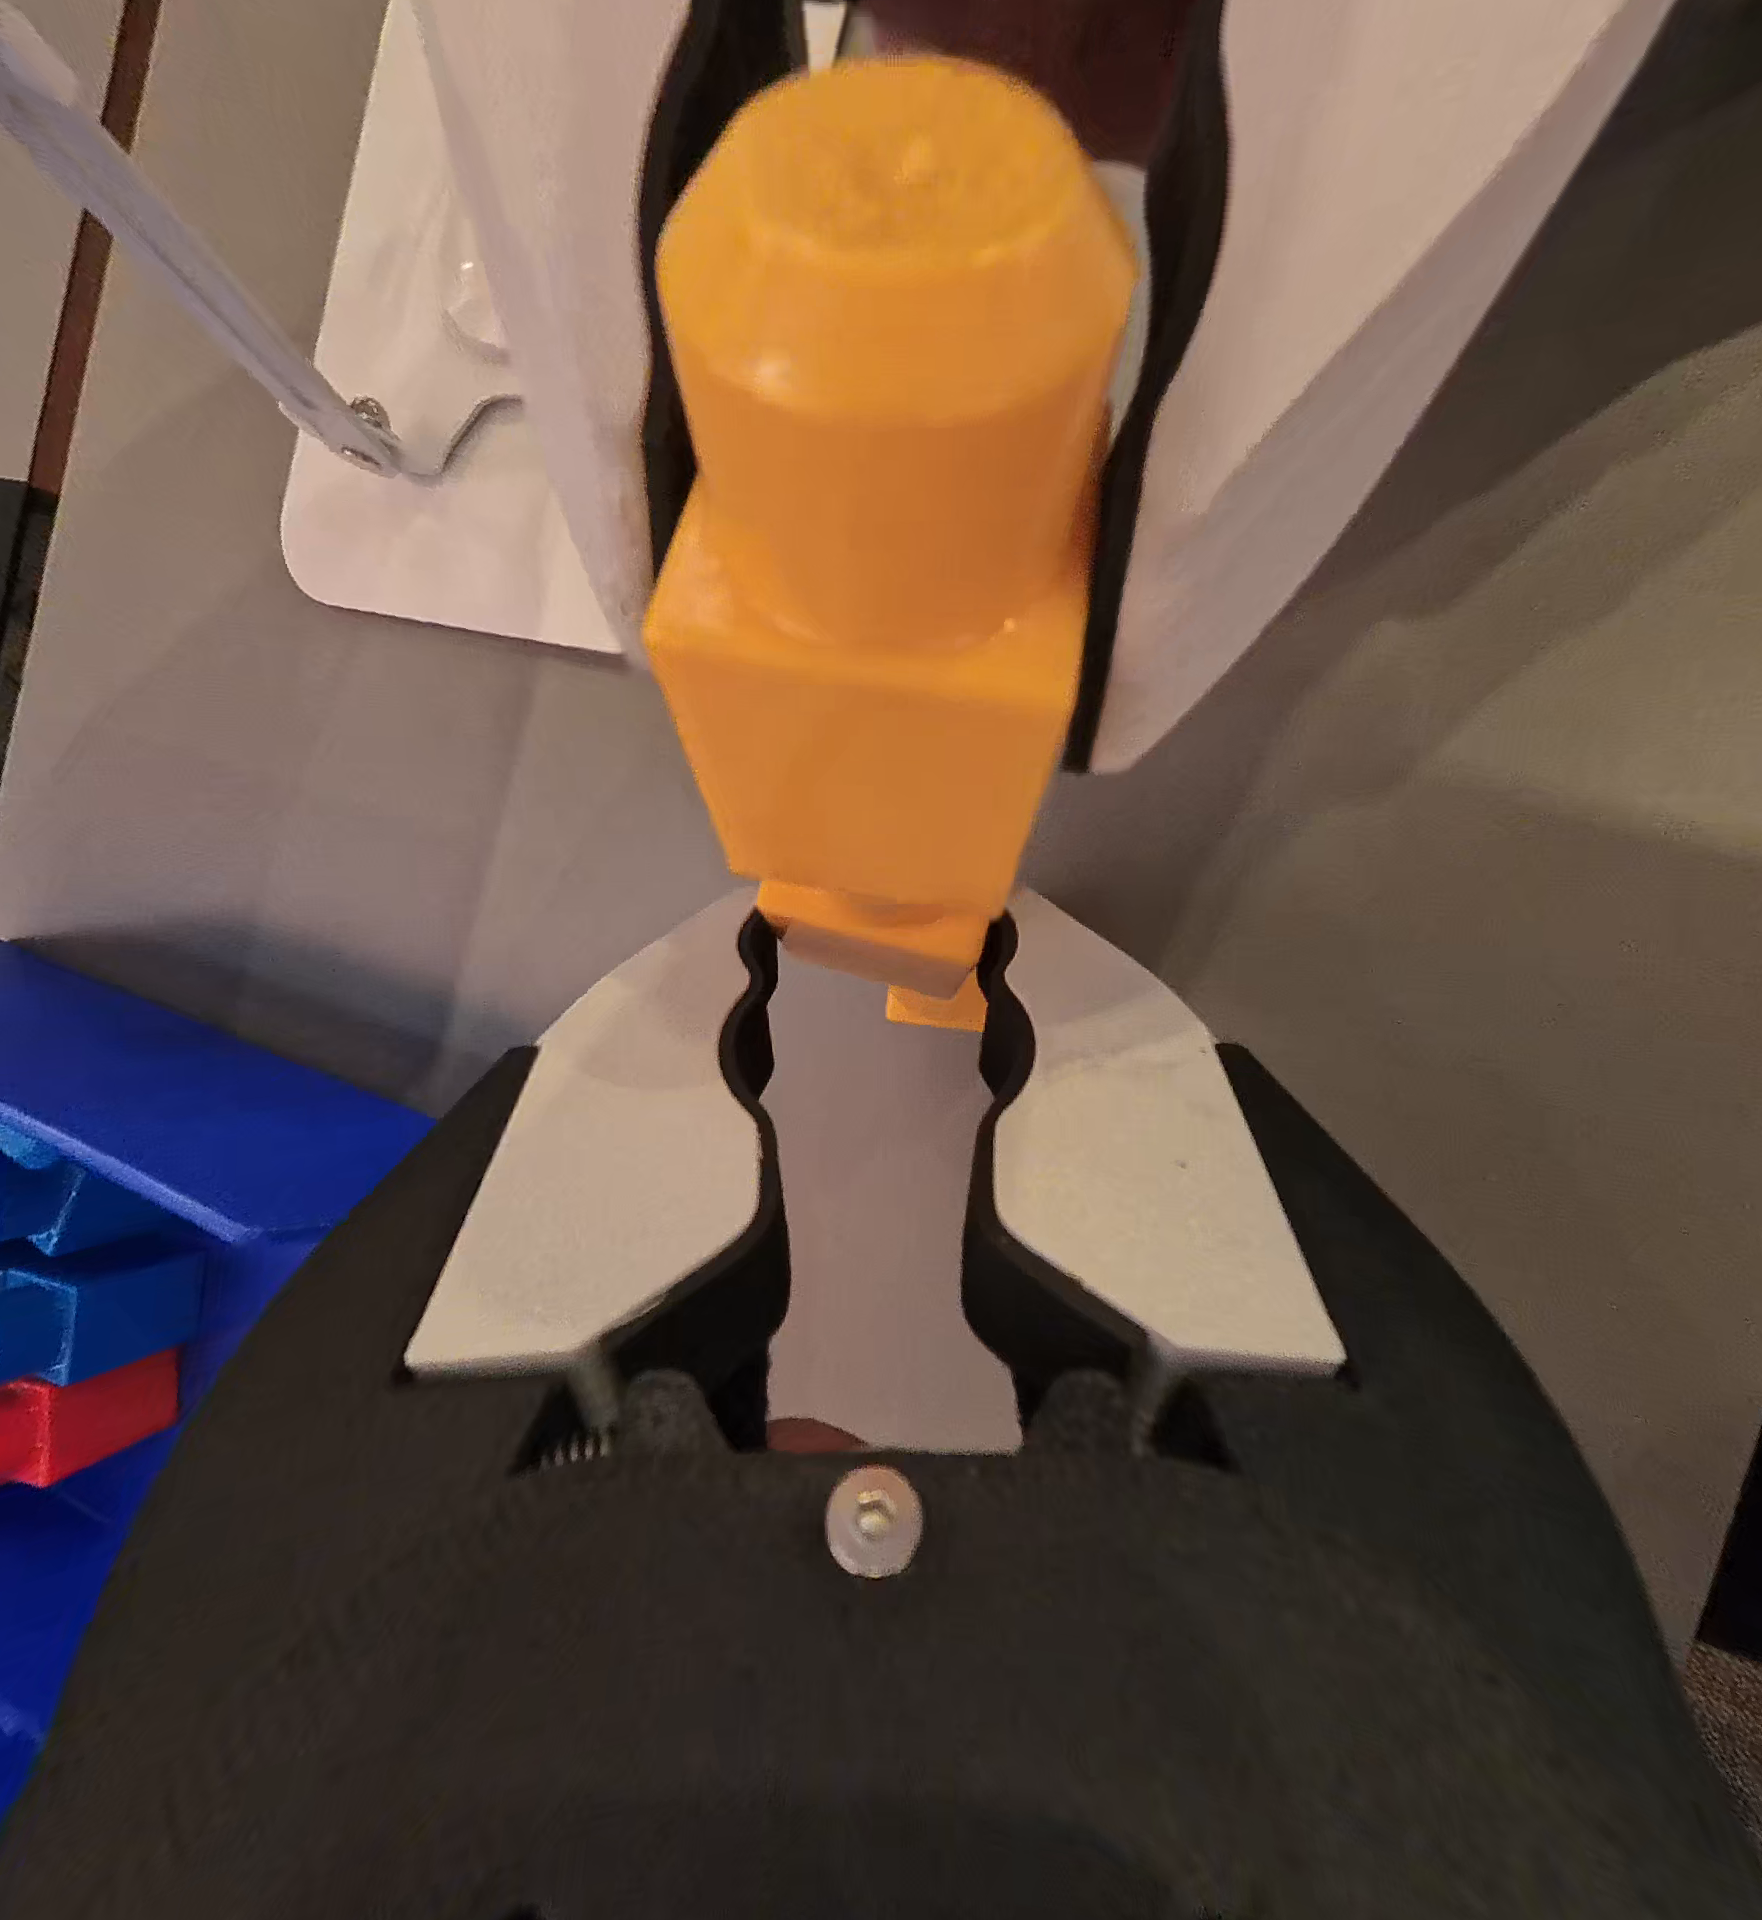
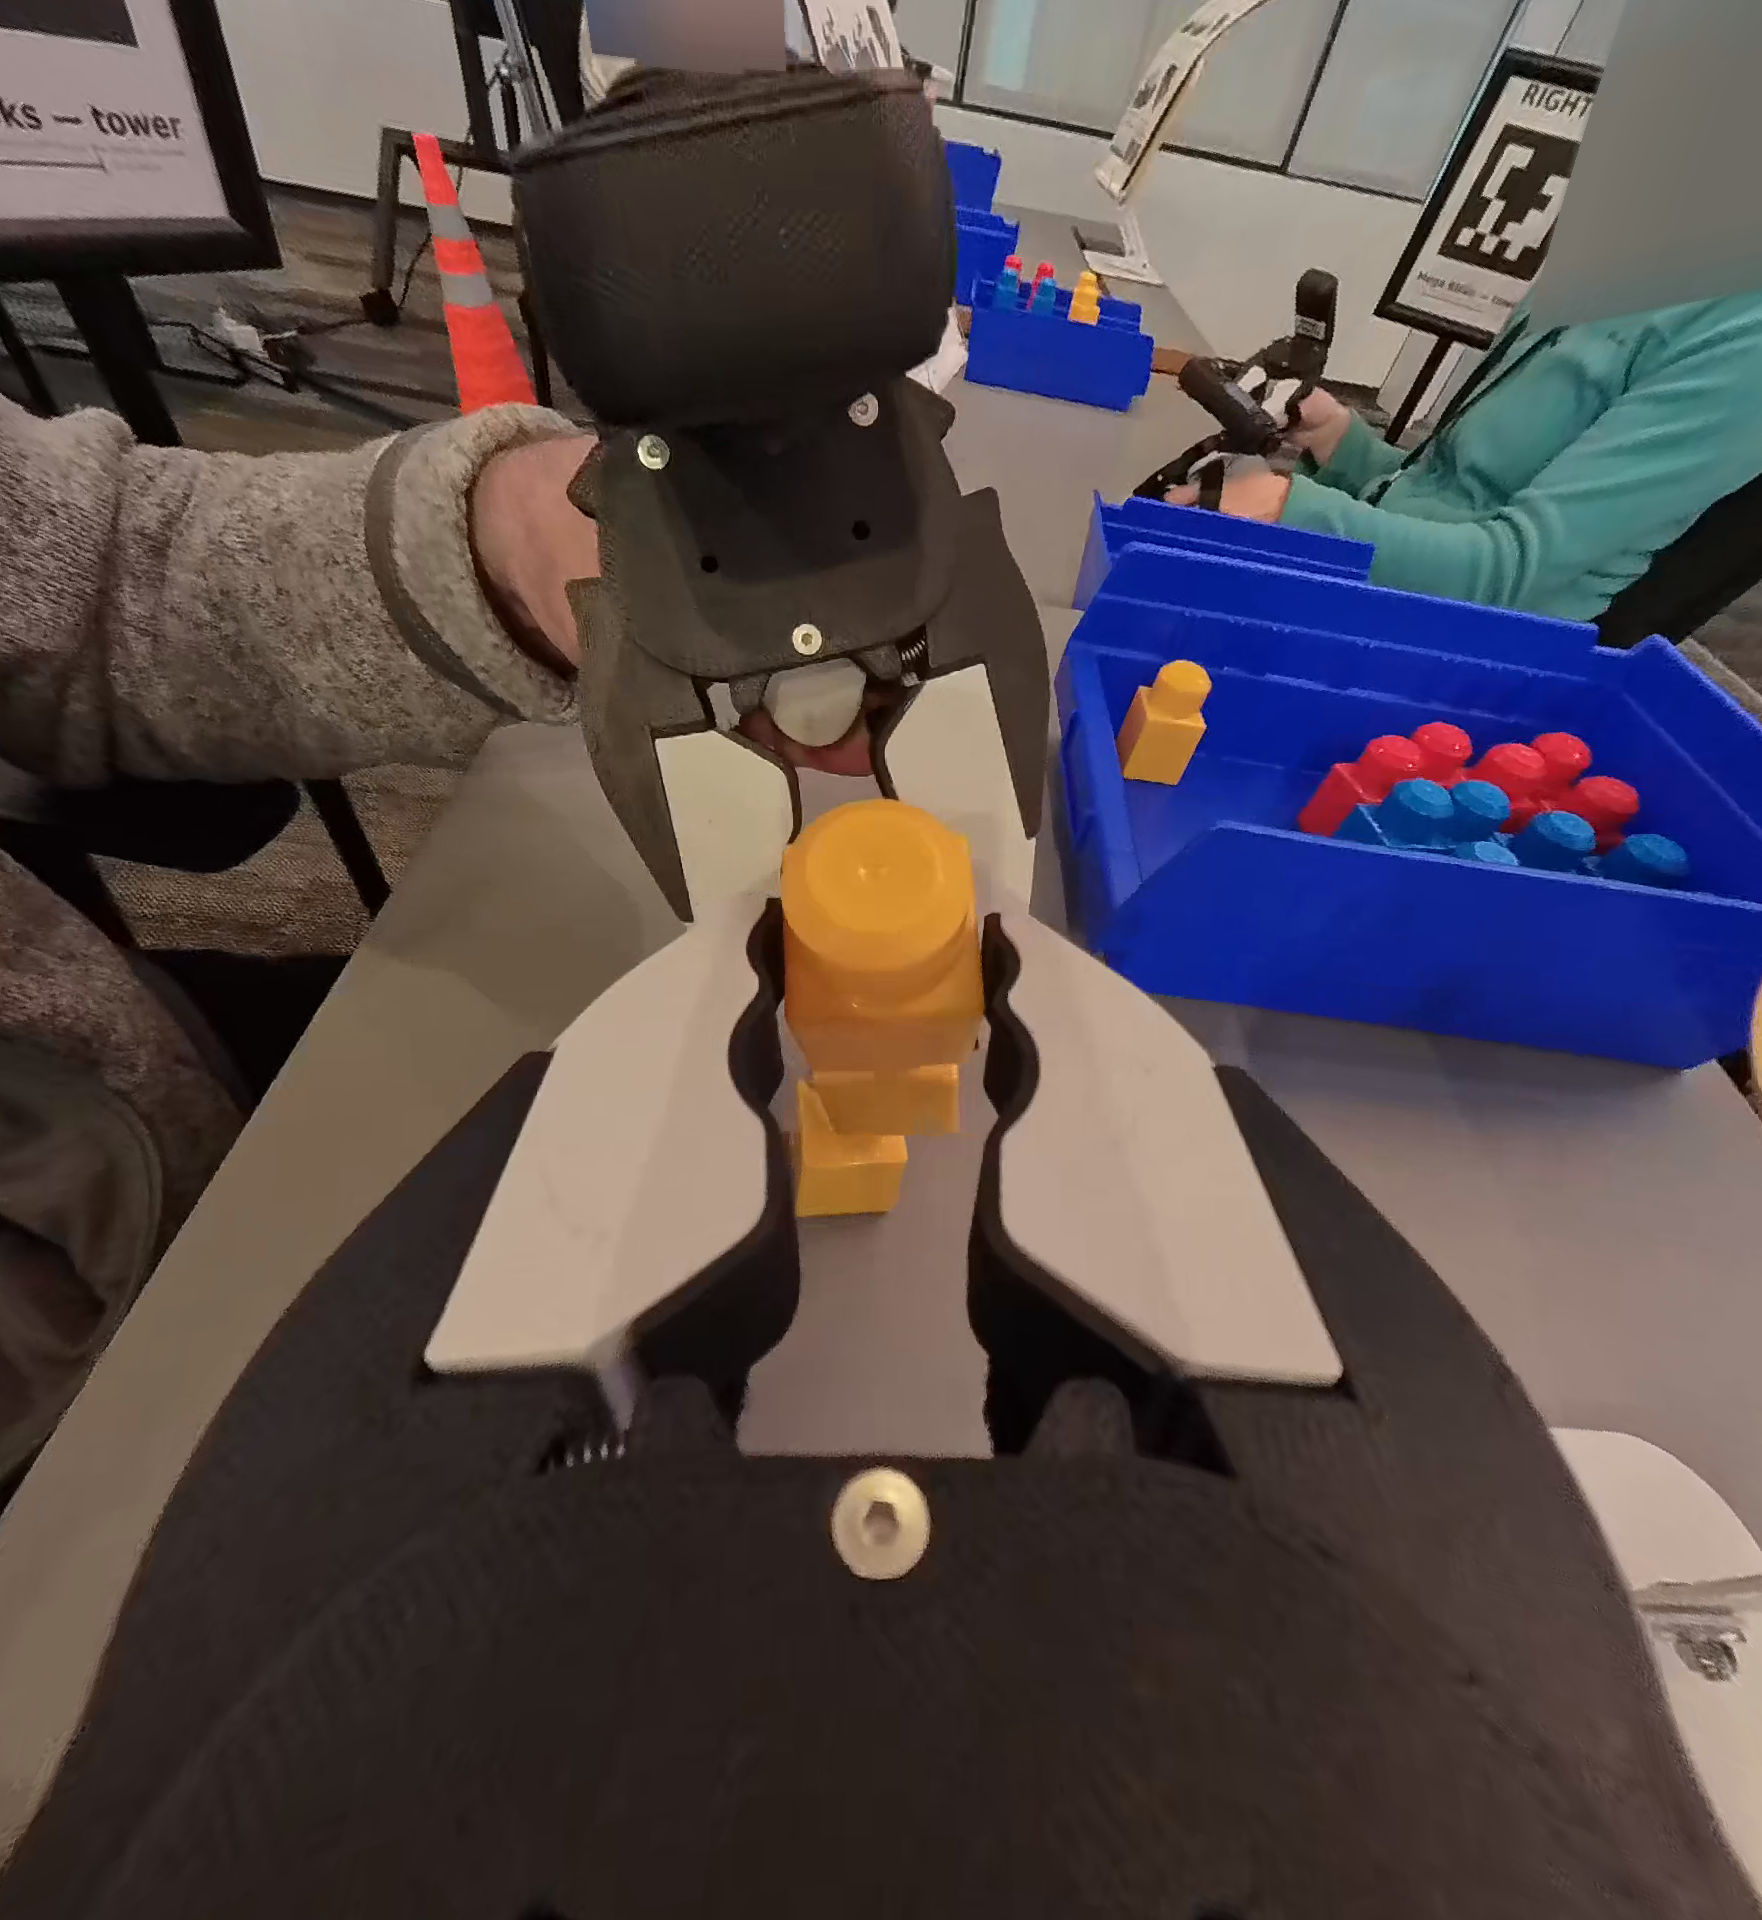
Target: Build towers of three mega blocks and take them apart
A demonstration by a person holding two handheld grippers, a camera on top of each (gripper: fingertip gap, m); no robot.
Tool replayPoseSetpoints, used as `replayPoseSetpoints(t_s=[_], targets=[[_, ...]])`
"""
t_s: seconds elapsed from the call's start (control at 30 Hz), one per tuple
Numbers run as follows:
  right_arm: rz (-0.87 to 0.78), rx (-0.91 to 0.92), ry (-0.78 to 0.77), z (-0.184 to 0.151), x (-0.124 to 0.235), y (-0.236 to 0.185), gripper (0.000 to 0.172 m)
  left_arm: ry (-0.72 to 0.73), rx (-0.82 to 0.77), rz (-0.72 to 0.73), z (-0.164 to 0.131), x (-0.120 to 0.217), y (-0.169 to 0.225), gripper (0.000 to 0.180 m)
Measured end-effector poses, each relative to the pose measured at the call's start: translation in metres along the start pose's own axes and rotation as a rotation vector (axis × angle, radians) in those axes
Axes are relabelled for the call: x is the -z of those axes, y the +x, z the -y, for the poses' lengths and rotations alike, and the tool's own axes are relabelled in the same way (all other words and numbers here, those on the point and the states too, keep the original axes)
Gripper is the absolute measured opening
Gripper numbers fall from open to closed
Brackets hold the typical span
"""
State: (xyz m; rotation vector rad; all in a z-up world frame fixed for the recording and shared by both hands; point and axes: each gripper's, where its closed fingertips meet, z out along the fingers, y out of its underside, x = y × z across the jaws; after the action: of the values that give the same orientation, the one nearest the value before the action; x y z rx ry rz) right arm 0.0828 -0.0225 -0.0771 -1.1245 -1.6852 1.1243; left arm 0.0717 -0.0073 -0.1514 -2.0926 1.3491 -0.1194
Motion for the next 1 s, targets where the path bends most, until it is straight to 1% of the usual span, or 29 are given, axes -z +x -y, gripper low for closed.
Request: replayPoseSetpoints(t_s=[0.13,0.23,0.33,0.53,0.77,1.0], targets=[[-0.020,0.019,-0.021,-0.005,-0.001,0.002,0.037,-0.025,-0.005,0.037,0.003,0.001,-0.005,0.037],[-0.036,0.034,-0.007,-0.002,0.002,0.004,0.037,-0.017,-0.003,0.059,0.008,0.004,-0.008,0.037],[-0.045,0.057,-0.015,-0.002,0.003,0.004,0.037,-0.052,-0.038,0.112,0.007,0.007,-0.012,0.036],[-0.059,0.117,-0.061,-0.003,0.004,0.001,0.037,-0.104,-0.082,0.170,0.007,0.011,-0.014,0.036],[-0.083,0.159,-0.153,-0.009,0.002,0.000,0.037,-0.147,-0.082,0.159,0.005,0.010,-0.011,0.036],[-0.067,0.181,-0.168,-0.012,0.004,0.000,0.037,-0.141,-0.082,0.142,0.008,0.009,-0.008,0.035]])
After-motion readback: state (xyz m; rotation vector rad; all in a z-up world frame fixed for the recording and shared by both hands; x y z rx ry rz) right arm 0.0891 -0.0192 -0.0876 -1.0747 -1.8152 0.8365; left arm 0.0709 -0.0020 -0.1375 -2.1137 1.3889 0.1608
